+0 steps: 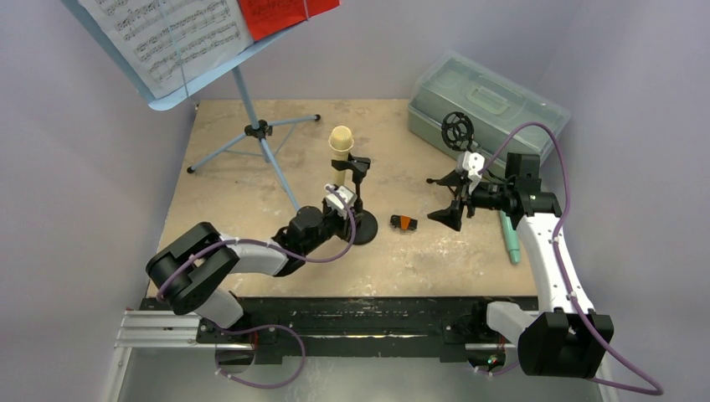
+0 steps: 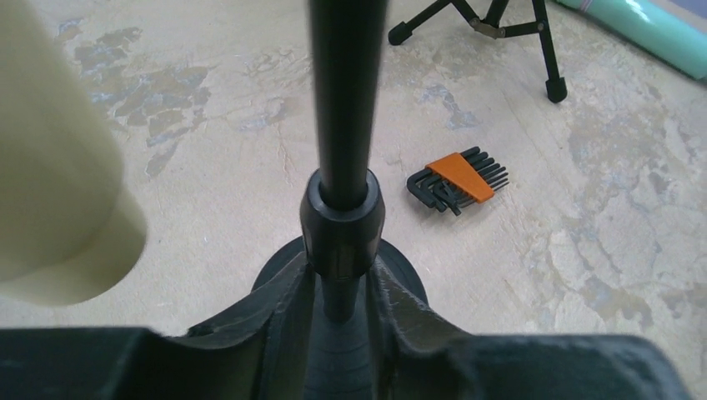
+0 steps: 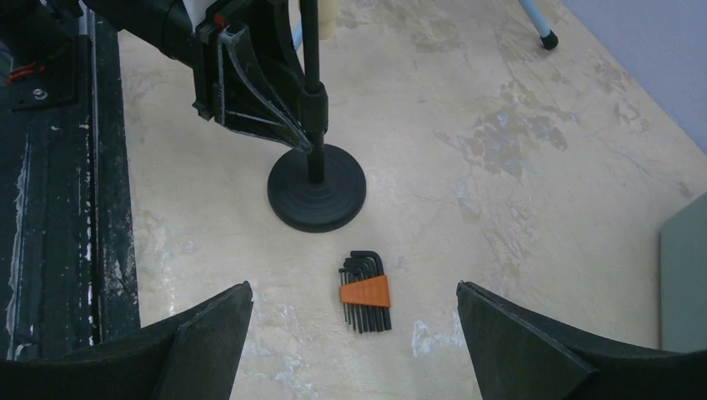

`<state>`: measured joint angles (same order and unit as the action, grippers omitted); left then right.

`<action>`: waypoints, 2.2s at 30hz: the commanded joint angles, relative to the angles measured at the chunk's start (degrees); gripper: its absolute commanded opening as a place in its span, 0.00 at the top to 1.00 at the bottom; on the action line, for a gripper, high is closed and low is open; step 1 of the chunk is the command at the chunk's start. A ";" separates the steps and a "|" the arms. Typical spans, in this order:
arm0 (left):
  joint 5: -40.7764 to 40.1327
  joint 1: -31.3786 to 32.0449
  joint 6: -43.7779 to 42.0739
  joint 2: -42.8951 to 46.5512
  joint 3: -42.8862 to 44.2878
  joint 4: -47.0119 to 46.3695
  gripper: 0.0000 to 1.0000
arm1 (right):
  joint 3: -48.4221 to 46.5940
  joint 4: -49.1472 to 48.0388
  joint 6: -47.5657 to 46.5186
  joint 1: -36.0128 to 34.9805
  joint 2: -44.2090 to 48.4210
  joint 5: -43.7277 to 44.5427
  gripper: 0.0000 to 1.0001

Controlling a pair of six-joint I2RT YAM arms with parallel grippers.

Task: Pack up the instrument practice props
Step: Move the microphone stand with the microphone to the center of the board, then remove the microphone from the microphone stand.

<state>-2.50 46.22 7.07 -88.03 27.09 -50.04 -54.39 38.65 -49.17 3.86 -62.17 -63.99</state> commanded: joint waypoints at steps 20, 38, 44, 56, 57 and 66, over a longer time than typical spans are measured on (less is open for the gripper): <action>8.66 0.15 6.33 32.47 -1.08 32.01 0.34 | -17.75 17.10 -11.01 -11.15 -8.93 3.27 0.02; -5.42 0.03 -6.14 46.72 16.35 45.28 0.11 | -39.64 1.38 17.83 -35.98 -20.89 24.11 0.02; -6.75 0.04 -11.13 42.19 17.91 35.96 0.12 | -37.44 -1.15 20.01 -37.96 -21.36 25.66 0.04; -8.48 -0.14 -15.26 29.34 17.25 13.81 0.14 | -35.17 -3.64 22.09 -38.31 -20.84 25.30 0.17; -8.48 -0.16 -15.32 28.79 17.41 13.27 0.15 | -34.98 -3.74 22.10 -38.24 -20.73 25.39 0.17; -7.58 -0.50 -14.72 25.14 18.37 12.84 0.40 | -34.65 -4.63 22.57 -38.28 -20.79 26.36 0.25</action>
<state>-10.70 46.13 -7.16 -62.22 43.62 -33.15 -88.90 36.12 -27.75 -34.13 -84.68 -38.41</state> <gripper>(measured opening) 0.663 0.773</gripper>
